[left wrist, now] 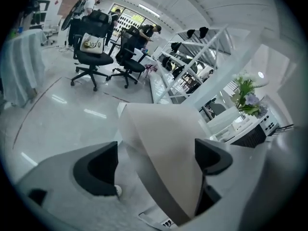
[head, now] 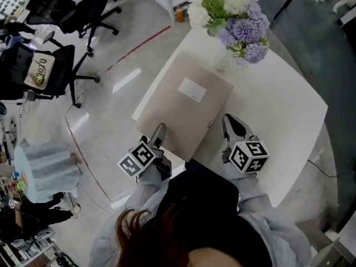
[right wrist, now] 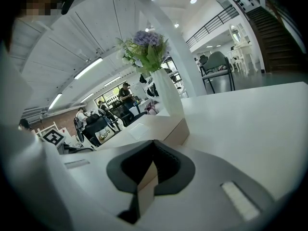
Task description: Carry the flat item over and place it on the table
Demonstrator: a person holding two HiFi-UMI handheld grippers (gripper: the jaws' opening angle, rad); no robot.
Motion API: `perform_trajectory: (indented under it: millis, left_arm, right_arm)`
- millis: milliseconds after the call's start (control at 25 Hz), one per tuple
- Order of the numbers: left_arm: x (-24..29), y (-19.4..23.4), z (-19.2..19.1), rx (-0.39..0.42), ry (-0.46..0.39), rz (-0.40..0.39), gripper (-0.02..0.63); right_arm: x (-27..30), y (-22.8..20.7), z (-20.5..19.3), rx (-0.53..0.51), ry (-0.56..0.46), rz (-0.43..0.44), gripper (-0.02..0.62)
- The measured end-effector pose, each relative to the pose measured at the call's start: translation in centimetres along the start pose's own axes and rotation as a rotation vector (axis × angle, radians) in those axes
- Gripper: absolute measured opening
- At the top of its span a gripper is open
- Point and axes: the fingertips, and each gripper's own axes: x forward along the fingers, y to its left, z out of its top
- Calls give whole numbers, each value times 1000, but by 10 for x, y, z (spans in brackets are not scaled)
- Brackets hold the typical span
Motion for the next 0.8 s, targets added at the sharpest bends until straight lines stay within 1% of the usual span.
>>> perform_trajectory:
  millis: [80, 160, 400, 480, 560, 600, 680, 800]
  left_arm:
    - [-7, 0, 6, 34, -26, -14, 487]
    - [-13, -4, 11, 83, -47, -44, 457]
    - [-36, -25, 30, 275, -98, -140, 348]
    - [-38, -37, 36, 342, -107, -189, 292]
    - [-40, -47, 40, 394, -98, -241, 233]
    - [-41, -52, 42, 411, -88, -270, 216]
    - [-43, -60, 44, 434, -70, -329, 181]
    - [-47, -71, 45, 477, -47, -408, 95]
  right_arm:
    - [1, -1, -2, -6, 4, -10, 9]
    - [1, -1, -2, -21, -1, -21, 9]
    - [-9, 10, 5, -55, -44, -33, 9]
    - [-13, 12, 8, -62, -54, -45, 9]
    - [-18, 18, 9, -67, -63, -58, 9]
    - [-22, 23, 9, -70, -69, -65, 9]
    - [-31, 34, 10, -79, -87, -83, 9]
    - [-45, 49, 12, -77, -120, -118, 9]
